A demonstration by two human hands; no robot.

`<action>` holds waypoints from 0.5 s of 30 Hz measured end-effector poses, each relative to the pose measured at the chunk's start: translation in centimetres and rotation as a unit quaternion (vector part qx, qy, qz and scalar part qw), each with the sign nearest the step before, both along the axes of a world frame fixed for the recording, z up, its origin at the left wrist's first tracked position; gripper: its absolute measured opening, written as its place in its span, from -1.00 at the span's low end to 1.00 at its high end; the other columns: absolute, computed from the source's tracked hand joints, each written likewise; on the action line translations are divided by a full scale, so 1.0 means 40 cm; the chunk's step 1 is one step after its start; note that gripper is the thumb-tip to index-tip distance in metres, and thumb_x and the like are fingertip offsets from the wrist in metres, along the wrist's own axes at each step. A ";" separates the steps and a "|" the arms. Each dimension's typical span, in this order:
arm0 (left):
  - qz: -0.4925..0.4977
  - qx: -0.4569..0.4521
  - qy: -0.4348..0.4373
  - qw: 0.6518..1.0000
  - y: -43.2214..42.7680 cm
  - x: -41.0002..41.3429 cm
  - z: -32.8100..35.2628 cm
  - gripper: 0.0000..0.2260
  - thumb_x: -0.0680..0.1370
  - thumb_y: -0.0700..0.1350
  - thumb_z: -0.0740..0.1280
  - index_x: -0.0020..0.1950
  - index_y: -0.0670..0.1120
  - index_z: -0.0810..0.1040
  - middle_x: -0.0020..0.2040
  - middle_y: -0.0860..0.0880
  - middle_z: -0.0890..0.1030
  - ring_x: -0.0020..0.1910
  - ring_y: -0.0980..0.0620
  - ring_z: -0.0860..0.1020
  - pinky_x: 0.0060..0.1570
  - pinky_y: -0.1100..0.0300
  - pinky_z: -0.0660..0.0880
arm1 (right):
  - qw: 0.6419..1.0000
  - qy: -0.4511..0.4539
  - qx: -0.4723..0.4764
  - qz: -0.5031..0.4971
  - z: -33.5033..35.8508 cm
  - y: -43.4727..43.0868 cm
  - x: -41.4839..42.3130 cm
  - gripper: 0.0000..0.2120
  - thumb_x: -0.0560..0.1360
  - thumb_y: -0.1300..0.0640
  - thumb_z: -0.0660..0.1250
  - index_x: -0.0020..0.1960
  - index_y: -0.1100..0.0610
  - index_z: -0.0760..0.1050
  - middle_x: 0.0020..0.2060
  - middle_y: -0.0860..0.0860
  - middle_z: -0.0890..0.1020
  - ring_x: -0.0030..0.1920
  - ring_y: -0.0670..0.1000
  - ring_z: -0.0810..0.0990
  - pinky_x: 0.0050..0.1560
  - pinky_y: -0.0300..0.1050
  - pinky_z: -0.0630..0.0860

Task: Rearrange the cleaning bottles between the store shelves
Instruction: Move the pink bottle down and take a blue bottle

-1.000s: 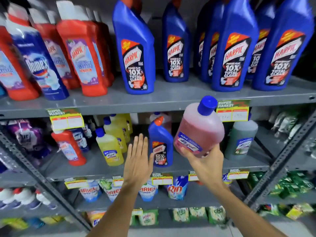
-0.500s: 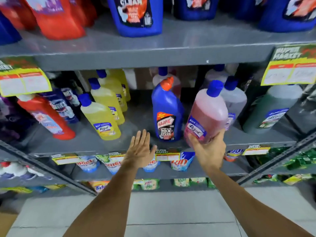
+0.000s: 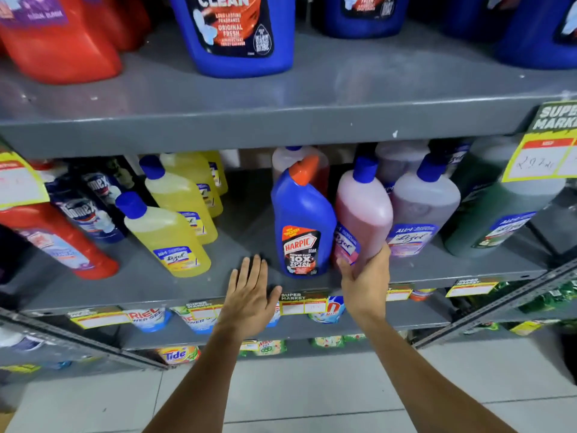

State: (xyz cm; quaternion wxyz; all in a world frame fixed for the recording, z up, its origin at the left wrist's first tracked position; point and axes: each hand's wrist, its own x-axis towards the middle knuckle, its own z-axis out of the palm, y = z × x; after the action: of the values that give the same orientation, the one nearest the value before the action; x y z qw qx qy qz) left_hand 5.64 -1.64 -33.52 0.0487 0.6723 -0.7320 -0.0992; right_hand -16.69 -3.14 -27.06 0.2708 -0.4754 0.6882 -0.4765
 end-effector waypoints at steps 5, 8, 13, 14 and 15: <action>0.000 0.002 0.008 1.000 -0.001 0.005 -0.013 -0.35 0.64 0.22 -0.06 0.61 -0.11 -0.08 0.64 -0.08 -0.07 0.61 -0.07 -0.11 0.53 -0.03 -0.17 | 1.000 -0.025 0.005 -0.003 -0.008 -0.005 0.010 -0.42 0.50 0.25 0.48 0.42 0.12 0.28 0.19 -0.03 0.53 0.15 0.00 0.53 0.17 -0.06 0.49; -0.001 0.012 0.009 1.000 -0.002 0.009 -0.014 -0.34 0.63 0.24 -0.11 0.61 -0.10 -0.10 0.64 -0.07 -0.08 0.61 -0.07 -0.13 0.53 -0.03 -0.16 | 1.000 -0.023 0.007 -0.009 -0.006 -0.028 0.023 -0.44 0.52 0.23 0.46 0.42 0.13 0.28 0.23 0.05 0.57 0.18 0.11 0.56 0.19 0.00 0.50; -0.009 0.015 0.008 1.000 -0.001 0.011 -0.015 -0.31 0.60 0.28 -0.18 0.61 -0.09 -0.11 0.64 -0.07 -0.09 0.61 -0.07 -0.14 0.52 -0.02 -0.18 | 0.999 -0.015 0.030 0.002 -0.004 -0.057 0.032 -0.42 0.54 0.24 0.42 0.46 0.13 0.25 0.29 0.12 0.57 0.26 0.18 0.57 0.25 0.12 0.53; -0.010 0.013 0.011 1.000 -0.001 0.012 -0.014 -0.30 0.59 0.29 -0.19 0.61 -0.09 -0.11 0.64 -0.07 -0.08 0.61 -0.07 -0.14 0.52 -0.02 -0.17 | 0.999 -0.009 0.036 0.003 -0.004 -0.060 0.030 -0.43 0.54 0.23 0.43 0.46 0.15 0.26 0.29 0.14 0.57 0.27 0.19 0.56 0.26 0.12 0.52; -0.011 0.009 0.015 1.000 0.000 0.012 -0.013 -0.29 0.58 0.30 -0.21 0.61 -0.09 -0.10 0.64 -0.07 -0.07 0.61 -0.07 -0.13 0.52 -0.02 -0.17 | 0.999 -0.001 0.044 0.003 -0.005 -0.061 0.027 -0.45 0.54 0.22 0.43 0.45 0.18 0.28 0.29 0.16 0.56 0.27 0.21 0.55 0.27 0.14 0.51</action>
State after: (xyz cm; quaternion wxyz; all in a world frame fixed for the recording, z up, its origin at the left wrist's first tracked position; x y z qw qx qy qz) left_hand 6.13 -1.63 -34.04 0.0524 0.6631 -0.7375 -0.1169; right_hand -15.61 -5.56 -27.26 0.2936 -0.4641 0.7070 -0.4457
